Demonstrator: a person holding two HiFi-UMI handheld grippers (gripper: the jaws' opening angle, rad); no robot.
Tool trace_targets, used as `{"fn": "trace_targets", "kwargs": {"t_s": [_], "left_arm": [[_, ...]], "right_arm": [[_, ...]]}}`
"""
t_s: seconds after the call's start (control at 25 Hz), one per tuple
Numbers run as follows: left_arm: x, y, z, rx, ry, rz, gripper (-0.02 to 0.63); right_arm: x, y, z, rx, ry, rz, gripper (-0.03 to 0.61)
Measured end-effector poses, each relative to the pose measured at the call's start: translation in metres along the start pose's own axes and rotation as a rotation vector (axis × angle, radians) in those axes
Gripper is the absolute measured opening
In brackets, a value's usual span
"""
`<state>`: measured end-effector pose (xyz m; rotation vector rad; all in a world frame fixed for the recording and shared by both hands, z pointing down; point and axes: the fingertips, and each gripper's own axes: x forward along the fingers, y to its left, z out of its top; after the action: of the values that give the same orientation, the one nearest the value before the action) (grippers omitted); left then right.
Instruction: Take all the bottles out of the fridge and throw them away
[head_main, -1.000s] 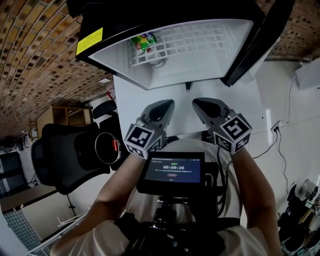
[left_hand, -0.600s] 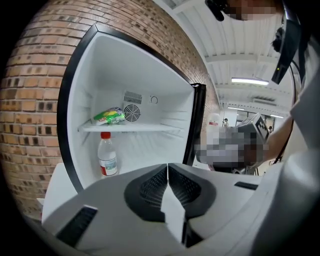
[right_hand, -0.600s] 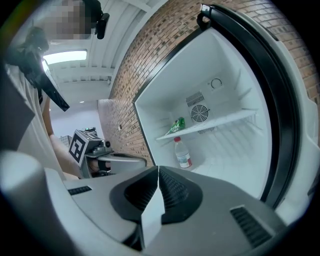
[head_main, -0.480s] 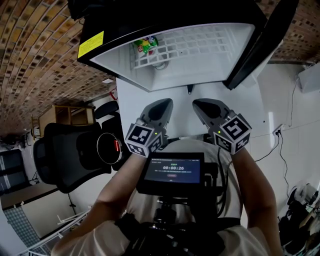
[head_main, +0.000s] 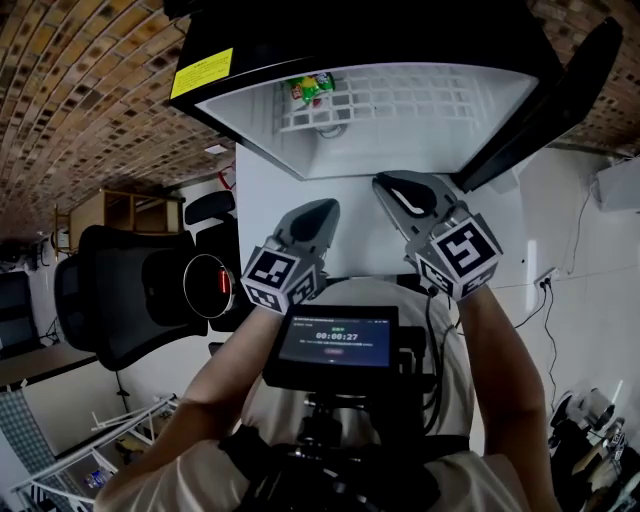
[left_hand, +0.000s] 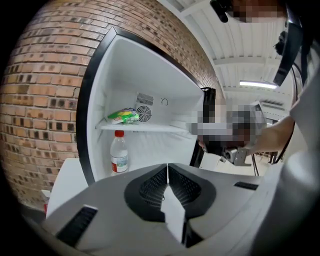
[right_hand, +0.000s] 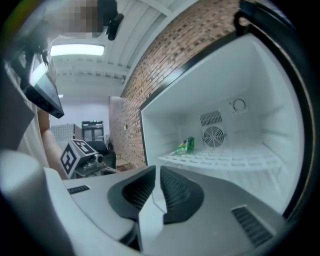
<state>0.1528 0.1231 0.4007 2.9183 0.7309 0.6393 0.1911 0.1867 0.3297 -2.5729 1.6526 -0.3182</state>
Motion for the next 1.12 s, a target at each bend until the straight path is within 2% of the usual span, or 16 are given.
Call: {"fn": "trace_targets", "kwargs": {"t_s": [0.08, 0.2, 0.32, 0.44, 0.64, 0.76, 0.92, 1.0, 1.04, 1.12], "left_arm": [[-0.004, 0.001, 0.000, -0.006, -0.003, 0.010, 0.017], [-0.016, 0.007, -0.004, -0.017, -0.007, 0.030, 0.017], [-0.034, 0.018, -0.008, -0.041, -0.017, 0.064, 0.017], [-0.052, 0.025, -0.016, -0.079, -0.027, 0.115, 0.017], [-0.078, 0.046, -0.031, -0.113, -0.047, 0.186, 0.017], [-0.098, 0.055, -0.043, -0.150, -0.043, 0.220, 0.017], [-0.113, 0.064, -0.048, -0.183, -0.045, 0.269, 0.017], [-0.118, 0.068, -0.053, -0.179, -0.045, 0.279, 0.017], [-0.120, 0.069, -0.054, -0.180, -0.045, 0.283, 0.017], [-0.124, 0.071, -0.053, -0.180, -0.050, 0.290, 0.017]], "right_arm": [[0.016, -0.005, 0.017, -0.106, 0.037, 0.004, 0.179], [0.050, -0.024, 0.042, -0.221, 0.070, -0.013, 0.235], [0.091, -0.048, 0.048, -0.248, 0.199, -0.046, 0.235], [0.122, -0.060, 0.043, -0.272, 0.316, -0.043, 0.235], [0.145, -0.084, 0.045, -0.240, 0.340, -0.091, 0.235], [0.155, -0.089, 0.033, -0.207, 0.403, -0.113, 0.233], [0.168, -0.093, 0.022, -0.243, 0.468, -0.106, 0.232], [0.168, -0.091, 0.020, -0.265, 0.468, -0.105, 0.179], [0.168, -0.089, 0.020, -0.273, 0.458, -0.107, 0.089], [0.169, -0.085, 0.026, -0.286, 0.427, -0.116, 0.060]]}}
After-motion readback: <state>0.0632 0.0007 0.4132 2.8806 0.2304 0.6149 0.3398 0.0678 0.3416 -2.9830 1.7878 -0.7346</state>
